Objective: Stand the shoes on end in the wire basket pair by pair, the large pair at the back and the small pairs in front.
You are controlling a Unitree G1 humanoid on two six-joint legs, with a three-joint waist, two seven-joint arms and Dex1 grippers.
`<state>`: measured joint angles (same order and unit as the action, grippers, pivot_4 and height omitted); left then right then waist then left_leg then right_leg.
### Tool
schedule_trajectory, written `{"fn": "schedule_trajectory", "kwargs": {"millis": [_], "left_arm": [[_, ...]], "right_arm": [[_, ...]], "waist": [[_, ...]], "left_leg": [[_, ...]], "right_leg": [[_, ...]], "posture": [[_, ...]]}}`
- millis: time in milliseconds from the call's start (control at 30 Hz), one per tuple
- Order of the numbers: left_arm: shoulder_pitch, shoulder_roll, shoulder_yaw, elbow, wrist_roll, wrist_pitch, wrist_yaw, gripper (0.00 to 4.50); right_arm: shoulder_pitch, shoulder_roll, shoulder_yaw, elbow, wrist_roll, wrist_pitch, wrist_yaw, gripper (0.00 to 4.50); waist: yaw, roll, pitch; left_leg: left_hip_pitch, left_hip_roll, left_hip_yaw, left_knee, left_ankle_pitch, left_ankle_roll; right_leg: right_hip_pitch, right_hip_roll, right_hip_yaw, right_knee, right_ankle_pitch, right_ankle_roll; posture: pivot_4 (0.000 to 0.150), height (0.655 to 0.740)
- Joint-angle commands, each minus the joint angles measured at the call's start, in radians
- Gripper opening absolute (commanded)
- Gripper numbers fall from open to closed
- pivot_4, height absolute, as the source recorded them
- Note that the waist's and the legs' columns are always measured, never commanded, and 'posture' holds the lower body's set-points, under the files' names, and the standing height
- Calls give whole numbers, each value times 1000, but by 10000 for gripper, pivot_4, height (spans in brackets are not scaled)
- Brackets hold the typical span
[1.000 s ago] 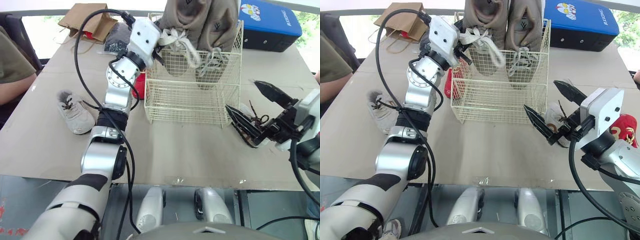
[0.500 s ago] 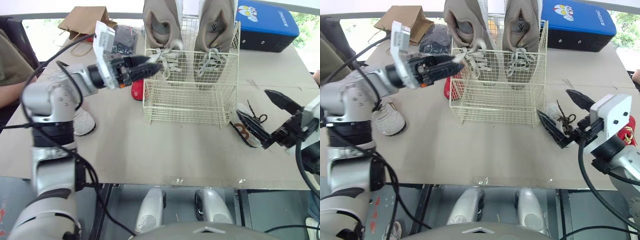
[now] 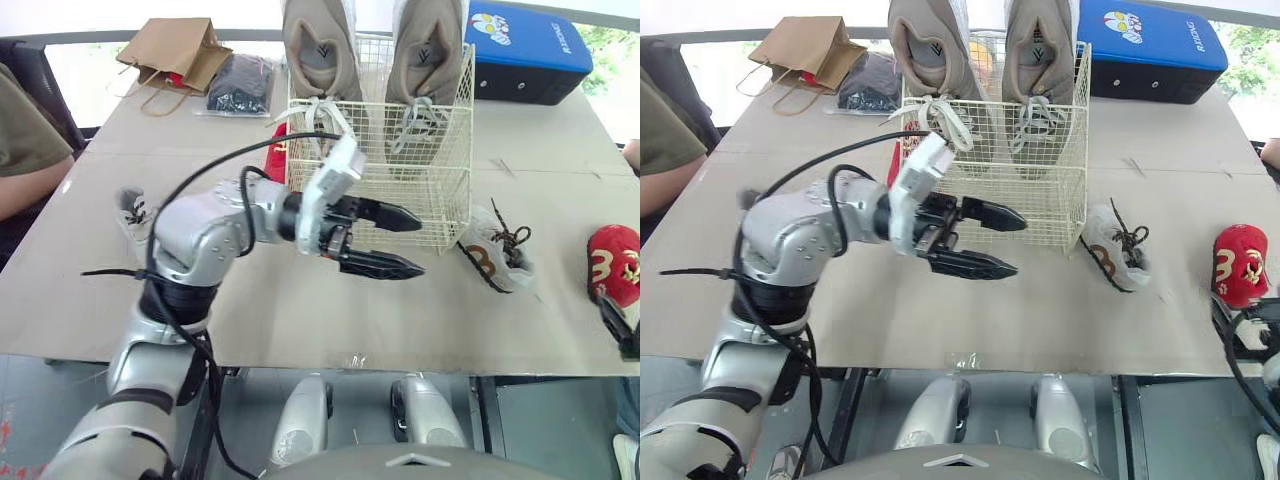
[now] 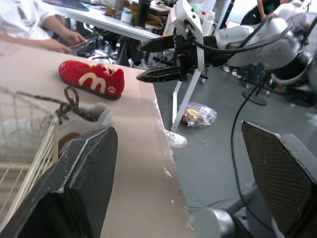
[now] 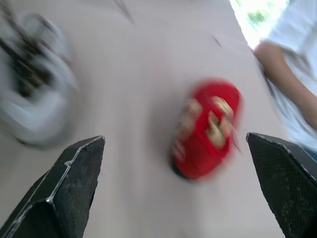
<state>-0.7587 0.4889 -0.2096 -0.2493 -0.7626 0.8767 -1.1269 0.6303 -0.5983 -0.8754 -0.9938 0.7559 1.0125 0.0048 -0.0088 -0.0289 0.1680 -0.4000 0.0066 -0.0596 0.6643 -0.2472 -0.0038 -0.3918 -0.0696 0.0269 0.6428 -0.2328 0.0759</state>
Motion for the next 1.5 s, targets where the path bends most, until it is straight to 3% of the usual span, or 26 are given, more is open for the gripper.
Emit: {"fn": "schedule_trajectory", "kwargs": {"millis": [33,167,300,533,567,733,833,867,1033,1133,1200,1300,1400,1500], "left_arm": [[-25,-54,-15,10,30,-50,29,42853],[-15,-112,-23,-14,56,-69,84,42853],[-10,-124,-22,-52,91,-92,139,42853],[-1,-168,21,-143,-7,-44,193,42853],[2,-169,23,-149,-18,-37,197,45000],[4,-168,47,-142,-64,-10,216,45000],[-4,-155,100,-113,-141,62,241,45000],[-24,-135,131,-81,-200,130,243,45000],[-212,18,193,153,-399,444,121,45000],[-295,53,113,222,-327,425,11,45000],[-367,28,33,281,-263,395,-46,45000],[-440,-5,-67,346,-179,336,-155,45000],[-499,-35,-191,393,-60,249,-247,45000],[-531,-62,-260,455,47,196,-251,45000]], "right_arm": [[-88,29,-41,24,73,80,-71,44946],[-252,32,-10,145,94,143,-115,44946],[-400,18,47,337,-17,193,-192,44946],[-545,18,140,579,-126,163,-165,44946],[-558,24,142,594,-125,147,-147,39685],[-522,-5,167,581,-139,94,-41,17245],[-398,-87,163,492,-158,59,84,2902],[-328,-137,137,436,-162,25,169,511],[118,-369,-229,214,-254,-261,877,511],[277,-438,-500,201,-296,-372,1272,511],[218,-574,-605,193,-232,-345,1443,511],[30,-774,-506,190,-157,-376,1450,511],[-157,-1024,-257,253,-66,-574,1192,511],[-285,-1149,-91,310,-6,-722,1080,511]], "waist": [[-2,0,0],[-4,0,0],[0,1,0],[-3,4,0],[-3,4,0],[-2,4,0],[0,6,0],[2,8,0],[-7,14,2],[-13,10,2],[-12,6,3],[-11,4,5],[-6,7,7],[8,14,10]], "left_leg": [[0,0,0,0,0,0],[0,0,1,0,0,0],[0,0,1,-1,-1,1],[-1,-1,1,-4,-1,1],[-1,-1,1,-4,-1,1],[0,-1,1,-4,-1,1],[0,-1,1,-4,-1,1],[0,-1,1,-4,-1,1],[0,-1,0,-9,-1,1],[1,-1,1,-9,-1,1],[2,0,1,-10,-1,1],[5,0,0,-6,-1,1],[3,0,-2,-7,-1,1],[-1,-2,0,-12,-1,1]], "right_leg": [[0,0,0,0,0,0],[0,0,1,-1,0,0],[0,0,1,-1,0,0],[-2,0,1,-2,2,5],[-1,0,1,-2,2,5],[0,0,1,-2,2,5],[0,0,1,-2,2,5],[0,0,1,-2,1,6],[-2,0,1,-3,-3,12],[-1,1,1,-6,-4,14],[1,1,1,-7,-3,14],[6,2,1,-11,-3,14],[7,1,-1,-13,-5,8],[2,-2,0,-15,-1,2]], "posture": [[1500,7400],[1500,7400],[1500,7400],[1500,7400],[1500,7400],[1500,7400],[1500,7400],[1500,7400],[1500,7400],[1500,7400],[1500,7400],[1500,7400],[1500,7400],[1500,7400]]}}
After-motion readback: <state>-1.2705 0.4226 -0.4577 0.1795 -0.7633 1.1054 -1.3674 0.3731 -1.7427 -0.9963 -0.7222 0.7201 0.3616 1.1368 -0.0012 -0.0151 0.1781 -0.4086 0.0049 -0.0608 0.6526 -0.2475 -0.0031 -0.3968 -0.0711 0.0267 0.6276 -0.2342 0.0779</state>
